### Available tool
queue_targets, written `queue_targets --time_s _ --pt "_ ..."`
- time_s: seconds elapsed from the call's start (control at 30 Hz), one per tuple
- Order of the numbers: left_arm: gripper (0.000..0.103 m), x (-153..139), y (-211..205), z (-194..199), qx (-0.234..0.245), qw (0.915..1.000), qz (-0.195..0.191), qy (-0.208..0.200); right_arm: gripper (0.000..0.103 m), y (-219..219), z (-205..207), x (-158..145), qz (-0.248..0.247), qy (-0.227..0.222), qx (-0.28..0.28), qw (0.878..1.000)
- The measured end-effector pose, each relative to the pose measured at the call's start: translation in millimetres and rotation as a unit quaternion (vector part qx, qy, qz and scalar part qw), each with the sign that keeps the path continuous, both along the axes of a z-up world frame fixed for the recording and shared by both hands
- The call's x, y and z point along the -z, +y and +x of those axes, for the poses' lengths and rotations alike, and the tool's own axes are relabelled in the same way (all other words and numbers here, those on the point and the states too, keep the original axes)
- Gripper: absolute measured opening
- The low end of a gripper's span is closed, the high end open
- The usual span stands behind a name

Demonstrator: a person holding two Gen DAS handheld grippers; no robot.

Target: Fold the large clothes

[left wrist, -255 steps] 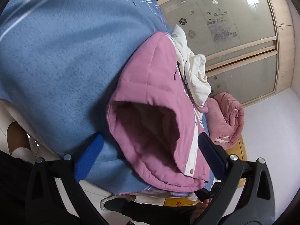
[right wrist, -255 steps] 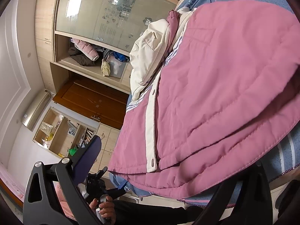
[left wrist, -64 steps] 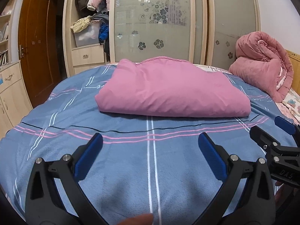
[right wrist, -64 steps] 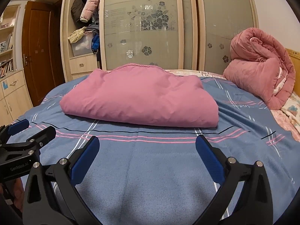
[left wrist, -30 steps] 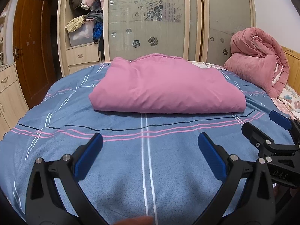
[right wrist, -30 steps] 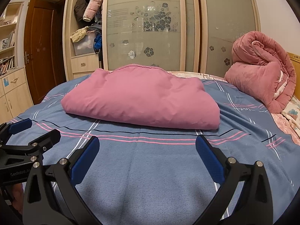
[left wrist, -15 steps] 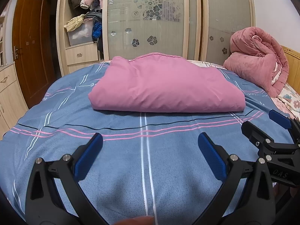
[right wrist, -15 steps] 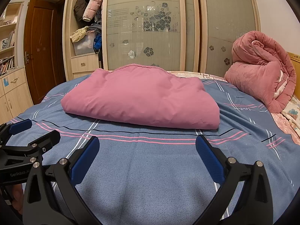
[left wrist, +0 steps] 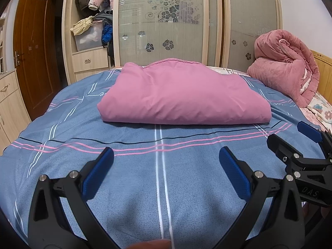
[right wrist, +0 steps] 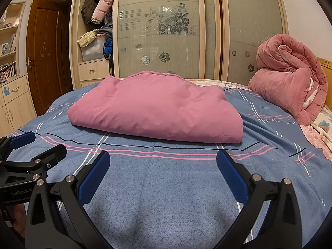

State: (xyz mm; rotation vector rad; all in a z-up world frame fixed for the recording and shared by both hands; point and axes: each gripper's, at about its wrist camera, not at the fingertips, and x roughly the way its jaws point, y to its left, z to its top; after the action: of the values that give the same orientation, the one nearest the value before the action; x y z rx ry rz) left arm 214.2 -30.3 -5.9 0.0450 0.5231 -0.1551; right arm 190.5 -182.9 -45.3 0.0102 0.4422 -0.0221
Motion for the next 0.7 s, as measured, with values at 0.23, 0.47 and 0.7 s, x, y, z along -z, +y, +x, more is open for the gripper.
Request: queue_targets --time_s 0.23,0.47,0.7 --pt "0.101 -0.4 0.3 0.0 0.001 1.0 0.0 -0.001 0.102 0.2 -0.4 -0.3 0.0 -0.001 0.0 1.0" --pt "0.101 -0.5 1.1 -0.1 0.003 1.0 -0.002 0.002 0.102 0.2 -0.1 -0.2 0.0 -0.001 0.0 1.0" --pt "0.101 -0.2 1.6 0.8 0.005 1.0 -0.003 0.003 0.102 0.1 0.0 -0.1 0.0 -0.001 0.0 1.0"
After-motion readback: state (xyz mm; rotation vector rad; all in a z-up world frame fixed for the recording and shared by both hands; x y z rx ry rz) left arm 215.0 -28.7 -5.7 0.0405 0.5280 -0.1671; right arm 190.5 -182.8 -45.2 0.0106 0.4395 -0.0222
